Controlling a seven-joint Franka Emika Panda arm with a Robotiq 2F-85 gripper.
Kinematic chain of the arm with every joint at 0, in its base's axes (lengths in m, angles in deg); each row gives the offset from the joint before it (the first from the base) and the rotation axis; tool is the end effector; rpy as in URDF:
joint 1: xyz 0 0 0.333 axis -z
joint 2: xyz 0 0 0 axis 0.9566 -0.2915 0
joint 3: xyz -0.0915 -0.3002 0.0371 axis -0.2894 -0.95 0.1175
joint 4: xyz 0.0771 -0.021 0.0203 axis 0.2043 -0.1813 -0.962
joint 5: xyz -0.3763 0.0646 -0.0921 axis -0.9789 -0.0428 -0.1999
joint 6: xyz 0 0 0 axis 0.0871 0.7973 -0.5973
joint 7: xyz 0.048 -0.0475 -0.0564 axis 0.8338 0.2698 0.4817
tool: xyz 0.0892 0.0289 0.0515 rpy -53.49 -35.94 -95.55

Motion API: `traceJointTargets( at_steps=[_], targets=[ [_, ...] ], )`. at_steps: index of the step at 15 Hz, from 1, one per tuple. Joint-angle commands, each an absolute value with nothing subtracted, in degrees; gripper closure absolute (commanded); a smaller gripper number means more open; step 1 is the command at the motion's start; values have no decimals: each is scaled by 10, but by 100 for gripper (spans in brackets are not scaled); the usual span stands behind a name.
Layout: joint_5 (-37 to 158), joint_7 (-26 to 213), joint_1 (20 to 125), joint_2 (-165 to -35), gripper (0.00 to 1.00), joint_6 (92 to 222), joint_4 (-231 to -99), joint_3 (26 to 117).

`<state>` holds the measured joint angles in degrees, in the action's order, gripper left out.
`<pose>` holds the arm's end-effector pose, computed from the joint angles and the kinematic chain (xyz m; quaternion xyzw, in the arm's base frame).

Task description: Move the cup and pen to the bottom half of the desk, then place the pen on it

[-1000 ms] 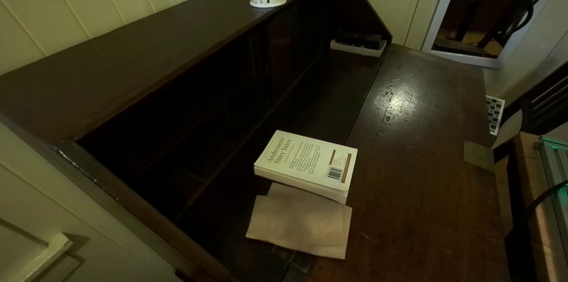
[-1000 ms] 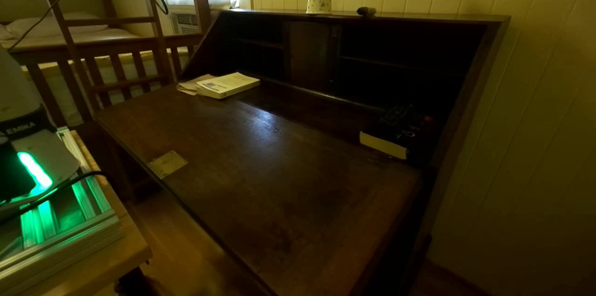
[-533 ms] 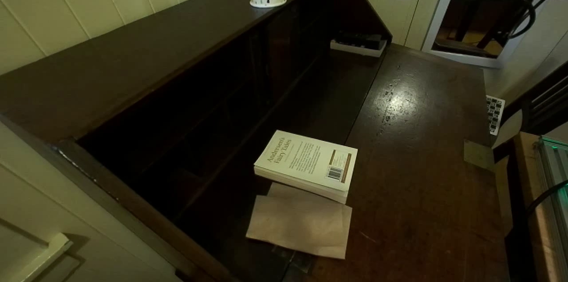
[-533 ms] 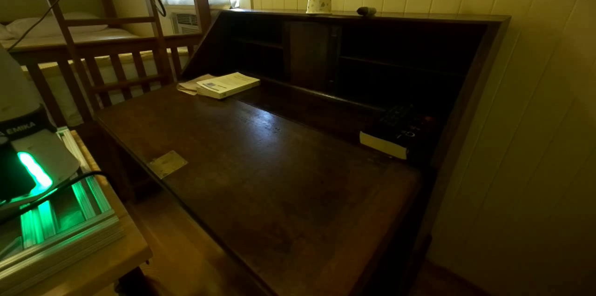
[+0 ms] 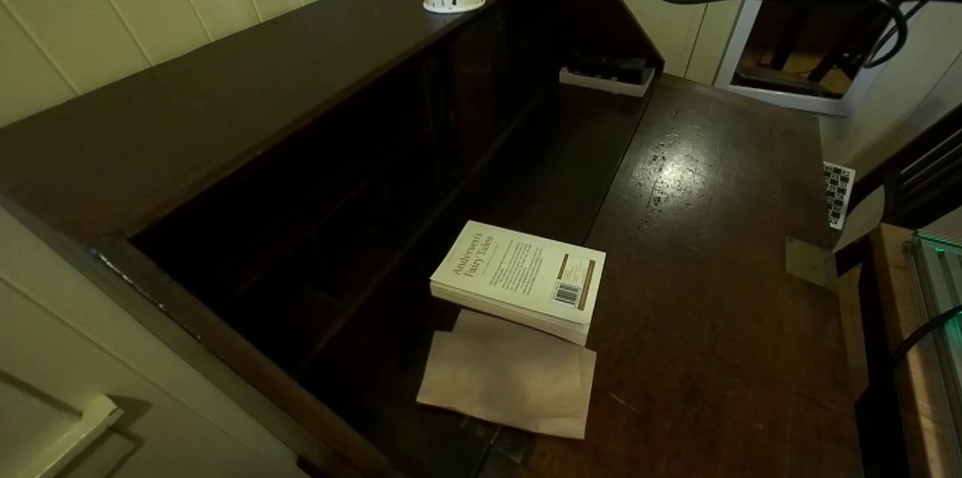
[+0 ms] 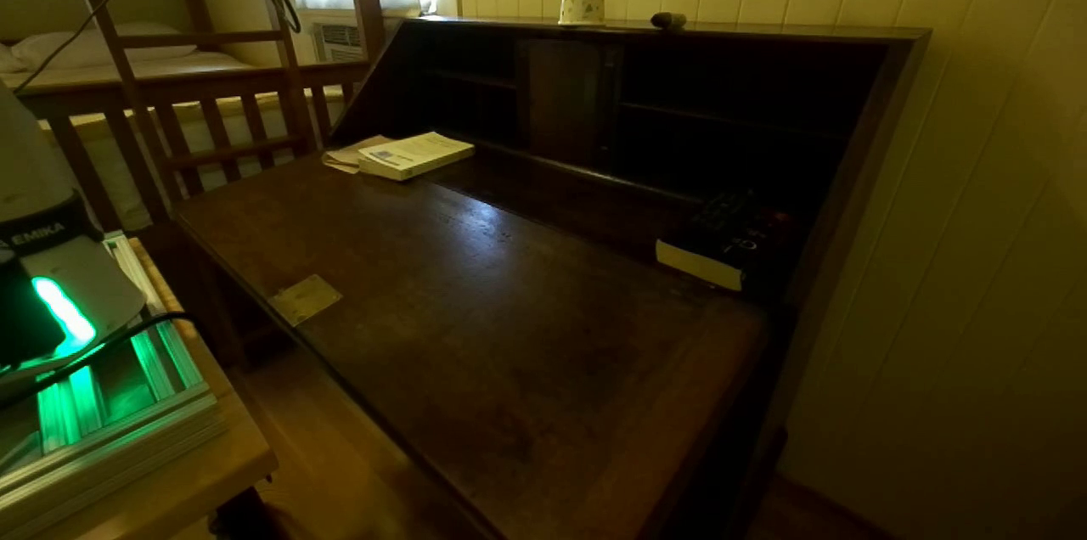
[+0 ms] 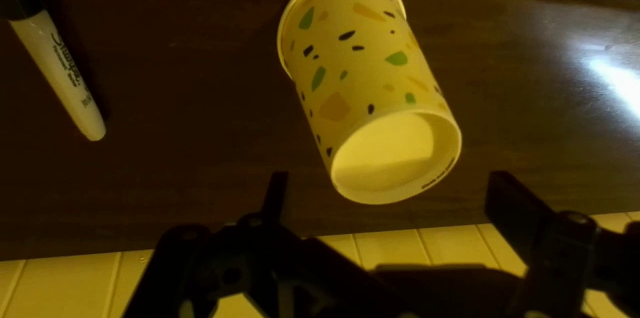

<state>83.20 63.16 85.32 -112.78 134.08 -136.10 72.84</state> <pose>0.7160 -0.1587 0.5590 -0.9730 -0.0606 -0.2033 0.0915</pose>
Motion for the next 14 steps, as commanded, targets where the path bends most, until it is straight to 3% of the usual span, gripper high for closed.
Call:
traceJointTargets(
  at_steps=[1, 6, 9, 12, 13, 14],
  targets=[
    [812, 640, 847, -1125, 0, 1326, -1361, 722],
    [803, 637, 846, -1127, 0, 1316, -1361, 723],
    [799, 636, 845, -1127, 6, 1312, -1361, 723],
    [794, 635, 844, -1128, 16, 1309, -1361, 724],
    [793, 635, 843, -1128, 29, 1309, -1361, 724],
    [792, 635, 843, -1129, 32, 1309, -1361, 724]
  ],
)
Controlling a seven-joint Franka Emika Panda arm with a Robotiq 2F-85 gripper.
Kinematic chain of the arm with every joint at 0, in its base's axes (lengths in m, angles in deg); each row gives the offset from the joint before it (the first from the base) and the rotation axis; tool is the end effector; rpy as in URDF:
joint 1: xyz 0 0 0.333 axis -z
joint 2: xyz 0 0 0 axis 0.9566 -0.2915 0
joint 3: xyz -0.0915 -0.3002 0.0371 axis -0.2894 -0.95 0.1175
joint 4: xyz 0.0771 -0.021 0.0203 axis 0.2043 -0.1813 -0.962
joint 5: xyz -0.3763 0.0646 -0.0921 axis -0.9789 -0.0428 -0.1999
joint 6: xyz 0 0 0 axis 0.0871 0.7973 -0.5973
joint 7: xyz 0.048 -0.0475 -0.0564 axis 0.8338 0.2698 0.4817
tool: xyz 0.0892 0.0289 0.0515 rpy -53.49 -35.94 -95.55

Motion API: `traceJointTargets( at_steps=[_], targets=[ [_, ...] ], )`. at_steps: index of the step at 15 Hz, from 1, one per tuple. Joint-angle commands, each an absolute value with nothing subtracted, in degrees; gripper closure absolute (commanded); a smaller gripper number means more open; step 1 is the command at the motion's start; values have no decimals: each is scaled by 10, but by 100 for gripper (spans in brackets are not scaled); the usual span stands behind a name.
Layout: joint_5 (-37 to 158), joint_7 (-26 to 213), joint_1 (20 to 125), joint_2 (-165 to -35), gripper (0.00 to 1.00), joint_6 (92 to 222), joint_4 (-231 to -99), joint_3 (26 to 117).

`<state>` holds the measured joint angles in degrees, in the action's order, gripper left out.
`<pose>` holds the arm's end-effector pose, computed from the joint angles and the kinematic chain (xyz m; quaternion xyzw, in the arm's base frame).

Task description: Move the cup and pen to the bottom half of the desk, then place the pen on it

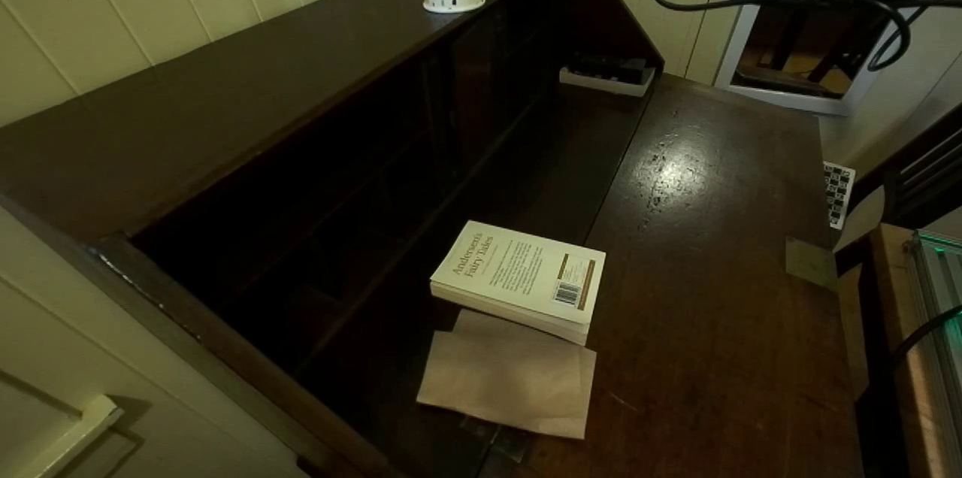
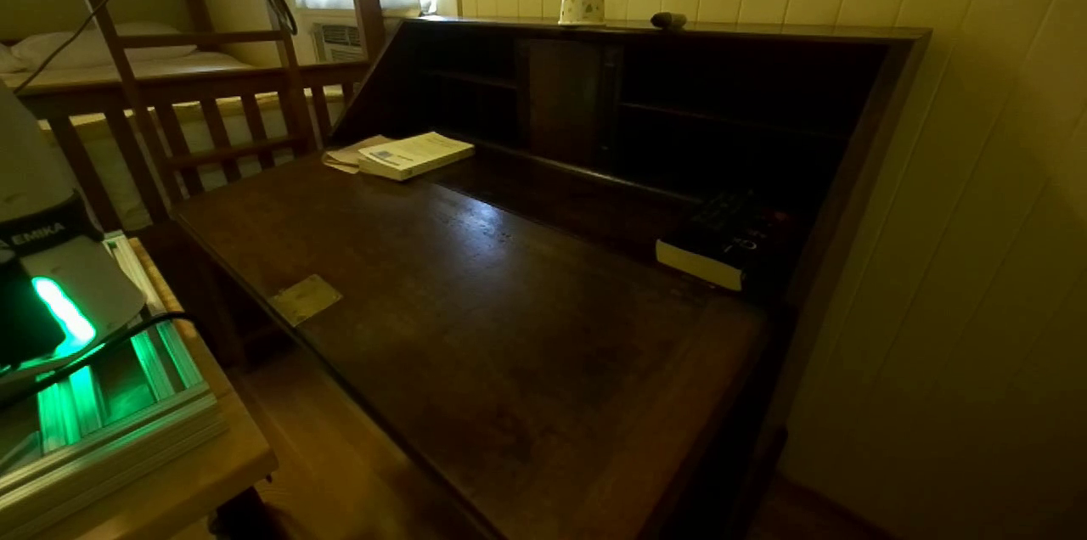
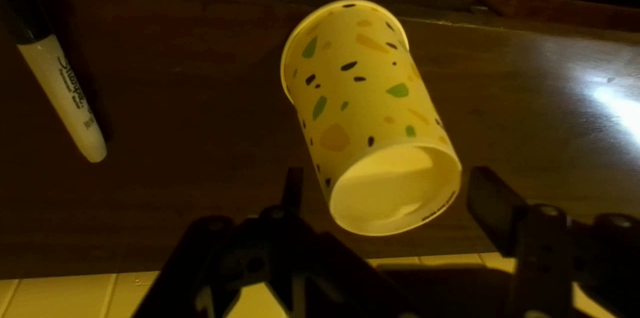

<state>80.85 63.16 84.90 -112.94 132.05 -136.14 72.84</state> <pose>0.7147 -0.1543 0.5518 -0.9780 -0.0713 -0.1788 0.0804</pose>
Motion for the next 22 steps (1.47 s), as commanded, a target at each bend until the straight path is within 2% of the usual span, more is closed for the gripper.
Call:
traceJointTargets(
  at_steps=[1, 3, 4, 7, 22],
  targets=[
    [792, 635, 843, -1129, 44, 1310, -1361, 724],
    [792, 633, 842, -1128, 58, 1312, -1362, 724],
    [792, 632, 842, -1126, 61, 1312, -1364, 724],
    [796, 625, 843, -1117, 65, 1315, -1375, 727],
    [811, 479, 841, -927, 66, 1401, -1650, 743]
  ],
)
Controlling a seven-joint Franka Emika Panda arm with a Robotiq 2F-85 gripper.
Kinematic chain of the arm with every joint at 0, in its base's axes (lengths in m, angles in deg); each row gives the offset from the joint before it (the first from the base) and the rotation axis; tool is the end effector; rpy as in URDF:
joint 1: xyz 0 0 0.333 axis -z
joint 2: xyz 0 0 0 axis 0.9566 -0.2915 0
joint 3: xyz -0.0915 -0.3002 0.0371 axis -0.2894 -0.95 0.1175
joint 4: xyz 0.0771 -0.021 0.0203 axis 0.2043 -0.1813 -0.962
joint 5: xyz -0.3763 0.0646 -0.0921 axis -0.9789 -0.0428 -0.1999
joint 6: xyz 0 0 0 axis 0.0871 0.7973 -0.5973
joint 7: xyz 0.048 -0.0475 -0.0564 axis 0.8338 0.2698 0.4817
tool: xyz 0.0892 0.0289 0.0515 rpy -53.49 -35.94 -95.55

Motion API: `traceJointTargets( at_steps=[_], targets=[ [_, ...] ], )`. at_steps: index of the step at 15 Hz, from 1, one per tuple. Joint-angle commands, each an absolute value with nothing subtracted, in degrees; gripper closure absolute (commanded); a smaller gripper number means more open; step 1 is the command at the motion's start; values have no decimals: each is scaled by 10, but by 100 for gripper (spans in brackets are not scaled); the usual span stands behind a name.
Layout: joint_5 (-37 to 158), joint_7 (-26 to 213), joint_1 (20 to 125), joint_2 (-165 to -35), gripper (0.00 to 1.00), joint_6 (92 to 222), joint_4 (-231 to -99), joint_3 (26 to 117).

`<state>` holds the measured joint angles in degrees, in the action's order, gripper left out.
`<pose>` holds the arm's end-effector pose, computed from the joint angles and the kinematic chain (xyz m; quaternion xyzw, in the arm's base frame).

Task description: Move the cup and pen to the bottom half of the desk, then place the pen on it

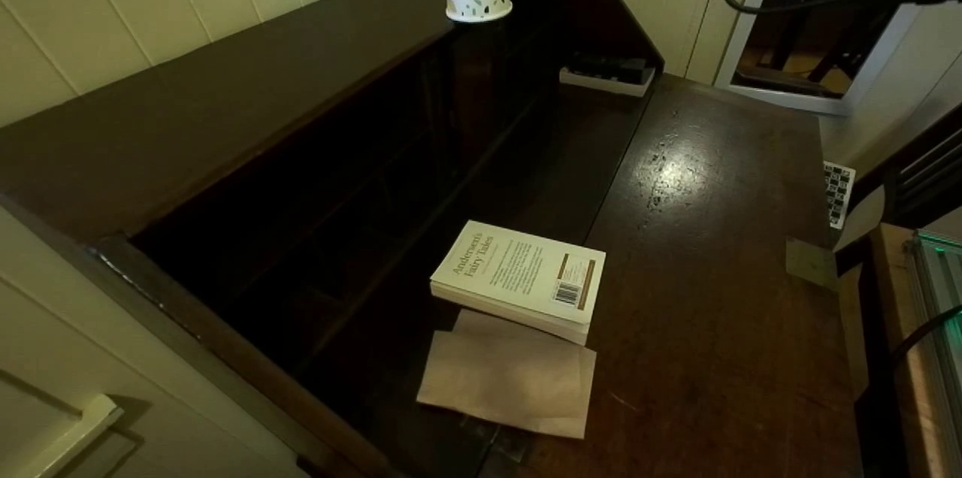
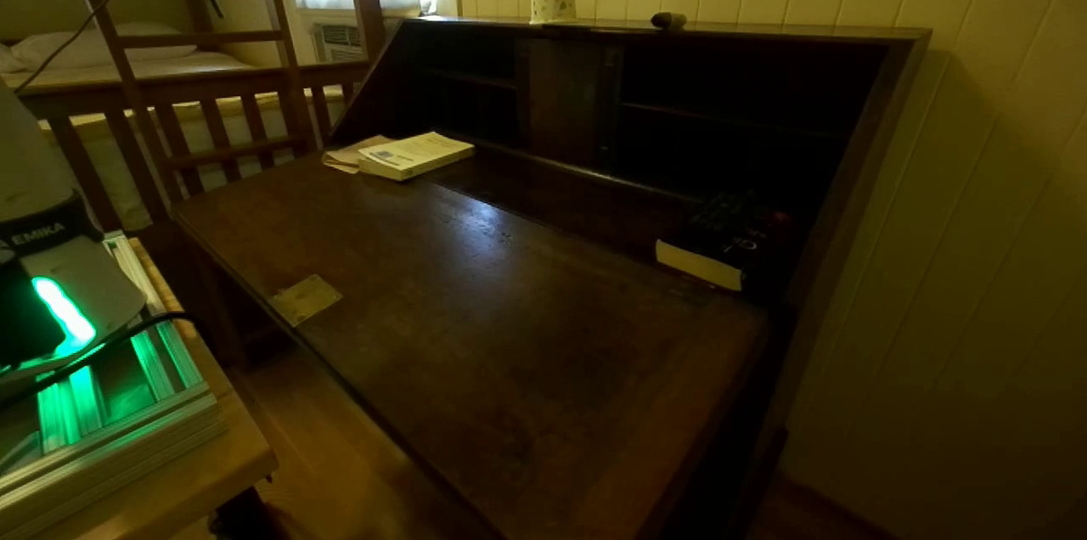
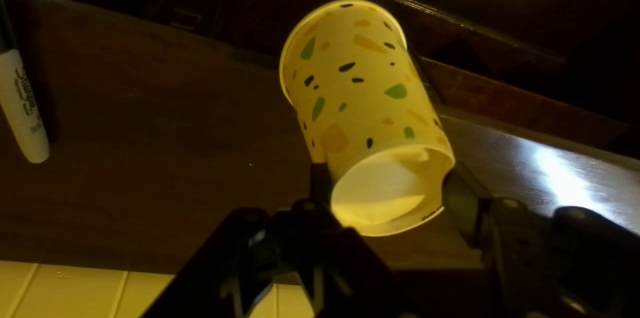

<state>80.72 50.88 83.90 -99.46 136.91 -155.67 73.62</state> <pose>0.6606 -0.1290 0.5546 -0.9662 -0.1737 -0.1772 0.0699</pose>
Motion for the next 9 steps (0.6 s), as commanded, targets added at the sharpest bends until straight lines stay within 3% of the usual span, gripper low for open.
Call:
traceJointTargets(
  at_steps=[1, 9],
  targets=[
    [814, 471, 840, -913, 66, 1403, -1667, 741],
    [825, 429, 829, -831, 66, 1422, -1793, 725]
  ],
)
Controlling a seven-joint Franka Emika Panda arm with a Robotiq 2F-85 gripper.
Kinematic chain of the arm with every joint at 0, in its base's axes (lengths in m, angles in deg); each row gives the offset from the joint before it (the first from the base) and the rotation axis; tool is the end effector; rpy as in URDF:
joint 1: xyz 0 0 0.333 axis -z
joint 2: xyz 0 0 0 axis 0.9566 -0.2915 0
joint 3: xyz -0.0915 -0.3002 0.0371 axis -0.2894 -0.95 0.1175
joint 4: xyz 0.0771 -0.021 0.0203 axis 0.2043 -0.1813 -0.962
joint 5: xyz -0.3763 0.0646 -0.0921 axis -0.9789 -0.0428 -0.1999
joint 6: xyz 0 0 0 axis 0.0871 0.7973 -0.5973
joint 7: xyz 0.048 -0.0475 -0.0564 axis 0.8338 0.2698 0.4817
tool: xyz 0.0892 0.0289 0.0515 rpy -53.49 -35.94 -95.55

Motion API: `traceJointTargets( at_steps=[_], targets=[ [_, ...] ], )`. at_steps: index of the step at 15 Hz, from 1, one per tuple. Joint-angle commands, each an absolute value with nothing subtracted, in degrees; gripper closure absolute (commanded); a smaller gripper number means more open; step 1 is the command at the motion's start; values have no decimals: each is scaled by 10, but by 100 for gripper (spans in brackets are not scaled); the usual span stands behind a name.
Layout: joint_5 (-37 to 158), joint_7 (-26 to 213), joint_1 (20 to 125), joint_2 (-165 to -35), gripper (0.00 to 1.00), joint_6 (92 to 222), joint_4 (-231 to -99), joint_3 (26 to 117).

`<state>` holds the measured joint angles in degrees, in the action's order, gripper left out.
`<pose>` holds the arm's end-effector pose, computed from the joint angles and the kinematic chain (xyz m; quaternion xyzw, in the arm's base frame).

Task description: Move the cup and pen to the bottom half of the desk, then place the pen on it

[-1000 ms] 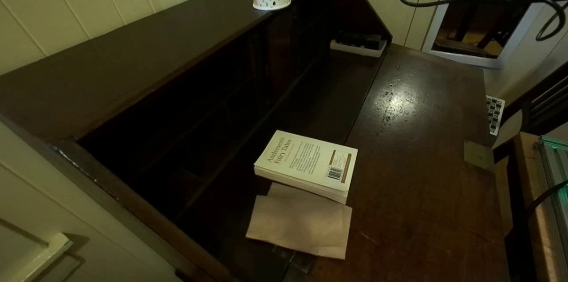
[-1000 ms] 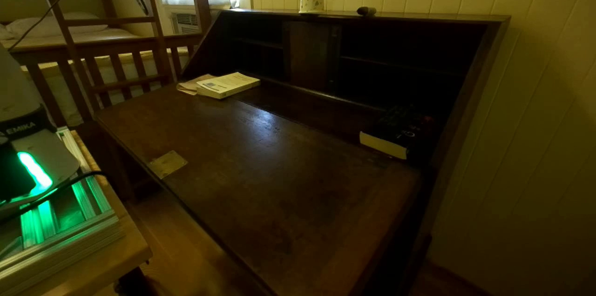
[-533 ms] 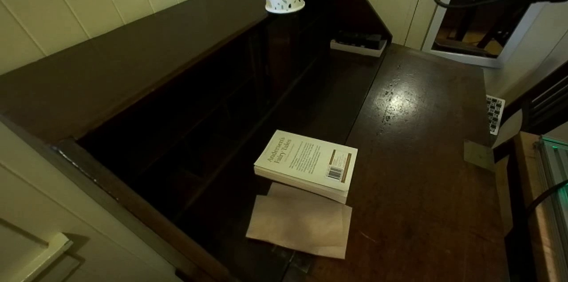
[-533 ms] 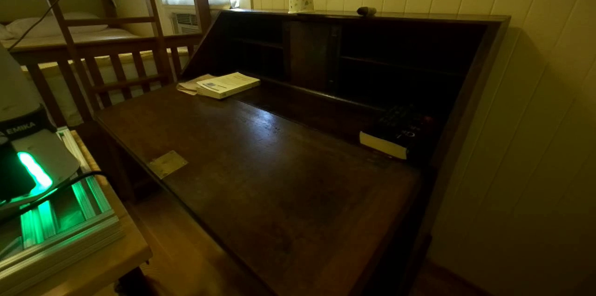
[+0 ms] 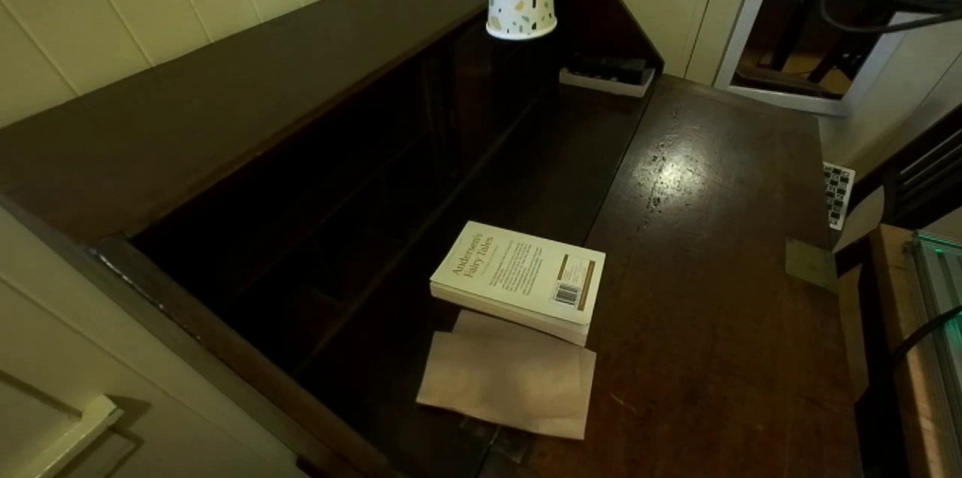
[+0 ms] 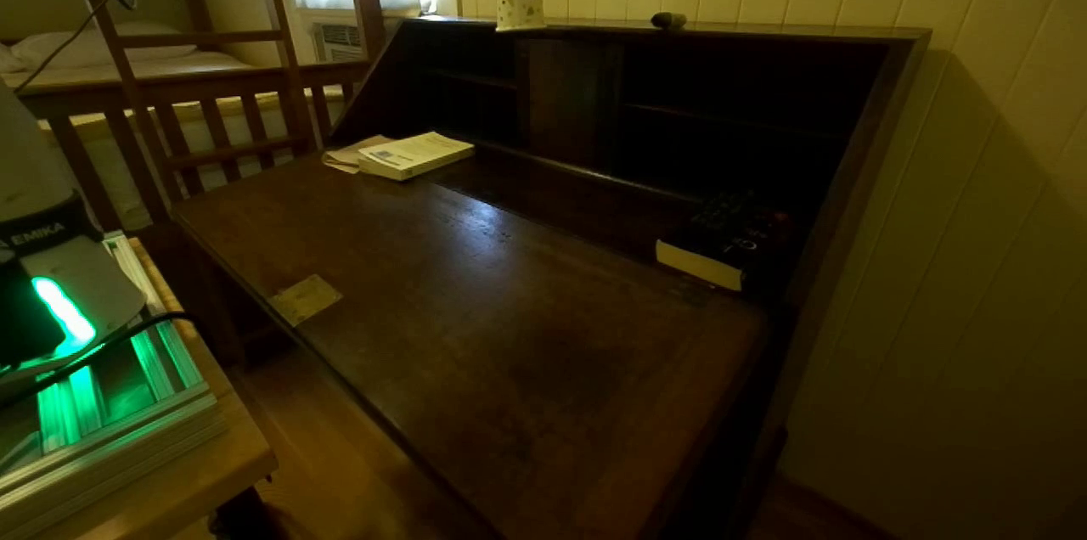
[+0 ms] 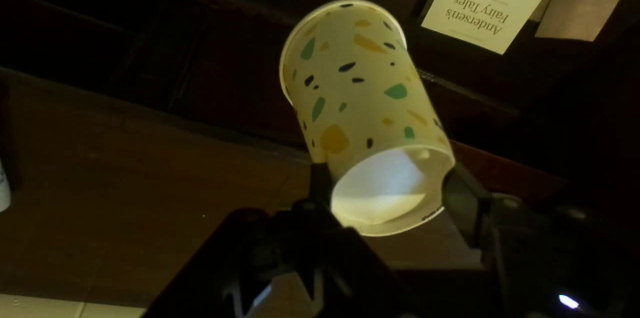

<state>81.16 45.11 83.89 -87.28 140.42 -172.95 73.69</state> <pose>0.5966 -0.1180 0.5453 -0.9602 -0.2103 -0.1699 0.0705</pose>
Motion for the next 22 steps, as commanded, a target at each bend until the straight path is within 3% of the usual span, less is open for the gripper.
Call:
traceJointTargets(
  at_steps=[1, 22],
  targets=[
    [826, 427, 828, -826, 66, 1424, -1805, 723],
    [887, 381, 830, -922, 66, 1535, -1864, 728]
  ],
)
